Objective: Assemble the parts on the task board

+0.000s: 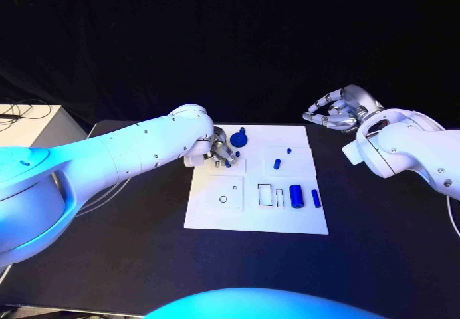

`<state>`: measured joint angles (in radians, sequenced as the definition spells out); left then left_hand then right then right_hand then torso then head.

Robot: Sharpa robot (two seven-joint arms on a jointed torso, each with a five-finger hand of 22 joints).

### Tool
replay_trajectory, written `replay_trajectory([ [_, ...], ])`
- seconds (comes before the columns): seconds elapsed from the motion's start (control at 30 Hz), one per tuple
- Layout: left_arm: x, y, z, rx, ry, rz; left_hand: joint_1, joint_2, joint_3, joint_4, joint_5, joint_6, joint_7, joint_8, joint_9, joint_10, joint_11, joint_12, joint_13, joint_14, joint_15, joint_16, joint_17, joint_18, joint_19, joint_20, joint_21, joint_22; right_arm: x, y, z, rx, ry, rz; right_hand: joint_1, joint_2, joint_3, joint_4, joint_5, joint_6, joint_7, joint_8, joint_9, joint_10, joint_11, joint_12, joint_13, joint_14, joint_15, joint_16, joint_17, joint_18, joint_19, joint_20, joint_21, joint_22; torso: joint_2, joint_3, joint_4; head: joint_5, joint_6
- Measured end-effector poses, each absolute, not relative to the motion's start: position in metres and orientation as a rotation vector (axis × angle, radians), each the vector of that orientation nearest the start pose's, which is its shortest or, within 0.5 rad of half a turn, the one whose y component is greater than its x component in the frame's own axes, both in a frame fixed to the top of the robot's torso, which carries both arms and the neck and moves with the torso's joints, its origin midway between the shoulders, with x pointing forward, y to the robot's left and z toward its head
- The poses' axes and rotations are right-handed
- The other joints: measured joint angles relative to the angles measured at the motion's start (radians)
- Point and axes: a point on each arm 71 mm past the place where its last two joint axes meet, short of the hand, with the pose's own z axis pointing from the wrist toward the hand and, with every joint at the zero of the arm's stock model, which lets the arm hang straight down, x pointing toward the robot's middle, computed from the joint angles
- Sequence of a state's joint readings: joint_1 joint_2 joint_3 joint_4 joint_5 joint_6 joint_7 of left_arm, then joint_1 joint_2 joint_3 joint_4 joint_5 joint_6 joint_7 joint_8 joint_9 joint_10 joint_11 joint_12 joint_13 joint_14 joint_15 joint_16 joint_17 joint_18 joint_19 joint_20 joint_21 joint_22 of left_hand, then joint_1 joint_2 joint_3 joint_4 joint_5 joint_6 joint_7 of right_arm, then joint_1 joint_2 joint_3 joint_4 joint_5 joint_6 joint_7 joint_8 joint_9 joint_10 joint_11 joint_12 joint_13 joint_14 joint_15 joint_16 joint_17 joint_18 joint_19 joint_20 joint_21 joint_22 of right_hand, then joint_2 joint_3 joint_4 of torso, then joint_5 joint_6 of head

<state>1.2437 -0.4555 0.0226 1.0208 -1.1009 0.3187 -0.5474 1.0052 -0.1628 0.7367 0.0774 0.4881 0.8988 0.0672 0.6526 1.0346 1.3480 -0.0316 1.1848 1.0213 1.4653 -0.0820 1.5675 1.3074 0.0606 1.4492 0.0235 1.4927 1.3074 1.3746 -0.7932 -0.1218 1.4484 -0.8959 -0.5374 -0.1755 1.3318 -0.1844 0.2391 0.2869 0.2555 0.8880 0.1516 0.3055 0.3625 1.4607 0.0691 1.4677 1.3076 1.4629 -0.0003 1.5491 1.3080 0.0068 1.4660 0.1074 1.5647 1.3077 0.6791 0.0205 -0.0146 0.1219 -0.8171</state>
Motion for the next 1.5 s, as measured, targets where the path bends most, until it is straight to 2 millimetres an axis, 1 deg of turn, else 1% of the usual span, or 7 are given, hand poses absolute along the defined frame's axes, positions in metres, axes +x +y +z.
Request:
replay_trajectory([
  [0.2,0.562,0.161,-0.219,-0.184,2.383,-0.283,-0.022,0.000,-0.036,-0.030,-0.017,0.012,-0.012,-0.017,0.010,-0.006,-0.006,0.000,-0.006,0.004,-0.004,0.000,0.000,0.000,0.000,0.000,0.000,0.000,0.525,-0.219,-0.131,0.465,1.556,0.731,0.000,0.000,0.000,0.000,0.000,0.000,0.000,0.000,0.000,0.000,0.000,0.000,0.000,0.000,0.000,0.000,0.000,0.000,0.000,0.000,0.000,0.000,-0.001,-0.0002,0.0002,-0.001,0.000],
  [0.33,0.563,0.163,-0.220,-0.182,2.380,-0.275,-0.028,-0.005,-0.092,-0.003,-0.029,0.036,-0.039,-0.023,0.005,-0.012,-0.015,-0.005,-0.009,0.003,-0.004,0.000,0.000,0.000,0.000,0.000,0.000,0.000,0.525,-0.219,-0.131,0.465,1.556,0.731,0.000,0.000,0.000,0.000,0.000,-0.007,0.000,0.000,0.005,0.000,0.000,0.000,0.000,0.000,0.000,0.000,0.000,0.000,0.000,0.000,0.000,0.000,-0.001,-0.0002,0.0002,-0.001,0.000],
  [0.43,0.563,0.163,-0.220,-0.180,2.379,-0.270,-0.028,-0.005,-0.129,0.014,-0.114,0.043,-0.047,-0.035,0.005,-0.021,-0.017,-0.005,-0.010,0.003,-0.004,0.000,0.000,0.000,0.000,0.000,0.000,0.000,0.525,-0.219,-0.131,0.465,1.556,0.731,0.000,0.000,0.000,0.000,0.000,-0.007,0.000,0.000,0.005,0.000,0.000,0.000,0.000,0.000,0.000,0.000,0.000,0.000,0.000,0.000,0.000,0.000,-0.001,-0.0002,0.0002,-0.001,0.000],
  [0.5,0.563,0.164,-0.220,-0.178,2.378,-0.268,-0.025,-0.008,-0.141,0.023,-0.141,0.044,-0.049,-0.036,0.005,-0.020,-0.016,-0.005,-0.010,0.003,-0.004,0.000,0.000,0.000,0.000,0.000,0.000,0.000,0.525,-0.219,-0.131,0.465,1.556,0.732,0.000,0.000,0.000,0.000,0.000,-0.007,0.000,0.000,0.005,0.000,0.000,0.000,0.000,0.000,0.000,0.000,0.000,0.000,0.000,0.000,0.000,0.000,-0.001,-0.0001,0.0001,-0.001,0.001],
  [0.83,0.562,0.165,-0.220,-0.172,2.373,-0.265,-0.009,-0.005,-0.170,0.053,-0.215,0.045,-0.044,-0.041,0.007,-0.019,-0.014,-0.005,-0.010,0.003,-0.004,0.000,0.000,0.000,0.000,0.000,0.000,0.000,0.525,-0.219,-0.131,0.466,1.556,0.731,0.000,0.000,0.000,0.000,0.000,-0.007,0.000,0.000,0.006,0.000,0.000,0.000,0.000,0.000,0.000,0.000,0.000,0.000,0.000,0.000,0.000,0.000,-0.001,0.0000,0.0001,-0.002,0.002],
  [1.23,0.559,0.170,-0.221,-0.162,2.370,-0.273,0.000,-0.015,-0.214,0.076,-0.235,0.048,-0.041,-0.047,0.012,-0.026,-0.007,-0.012,-0.022,0.003,-0.004,0.000,0.000,0.000,0.000,0.000,-0.003,0.000,0.525,-0.221,-0.132,0.467,1.555,0.729,-0.004,-0.004,0.000,0.000,0.000,-0.007,0.000,0.000,0.008,0.000,0.000,0.000,0.000,0.000,0.000,0.000,0.000,0.000,0.000,0.000,0.000,0.000,-0.001,-0.0002,0.0003,-0.004,0.002],
  [1.5,0.555,0.177,-0.221,-0.167,2.360,-0.275,-0.004,-0.034,-0.288,0.135,-0.279,0.053,-0.037,-0.058,0.019,-0.032,-0.002,-0.017,-0.035,0.003,-0.004,0.000,0.000,0.000,0.000,0.000,-0.009,0.000,0.525,-0.222,-0.132,0.469,1.556,0.727,-0.004,-0.004,0.000,0.000,0.000,-0.007,0.000,0.000,0.008,0.000,0.000,0.000,0.001,0.000,0.000,0.000,0.000,0.000,0.000,0.000,0.000,0.000,-0.001,-0.0006,0.0011,-0.006,0.006],
])
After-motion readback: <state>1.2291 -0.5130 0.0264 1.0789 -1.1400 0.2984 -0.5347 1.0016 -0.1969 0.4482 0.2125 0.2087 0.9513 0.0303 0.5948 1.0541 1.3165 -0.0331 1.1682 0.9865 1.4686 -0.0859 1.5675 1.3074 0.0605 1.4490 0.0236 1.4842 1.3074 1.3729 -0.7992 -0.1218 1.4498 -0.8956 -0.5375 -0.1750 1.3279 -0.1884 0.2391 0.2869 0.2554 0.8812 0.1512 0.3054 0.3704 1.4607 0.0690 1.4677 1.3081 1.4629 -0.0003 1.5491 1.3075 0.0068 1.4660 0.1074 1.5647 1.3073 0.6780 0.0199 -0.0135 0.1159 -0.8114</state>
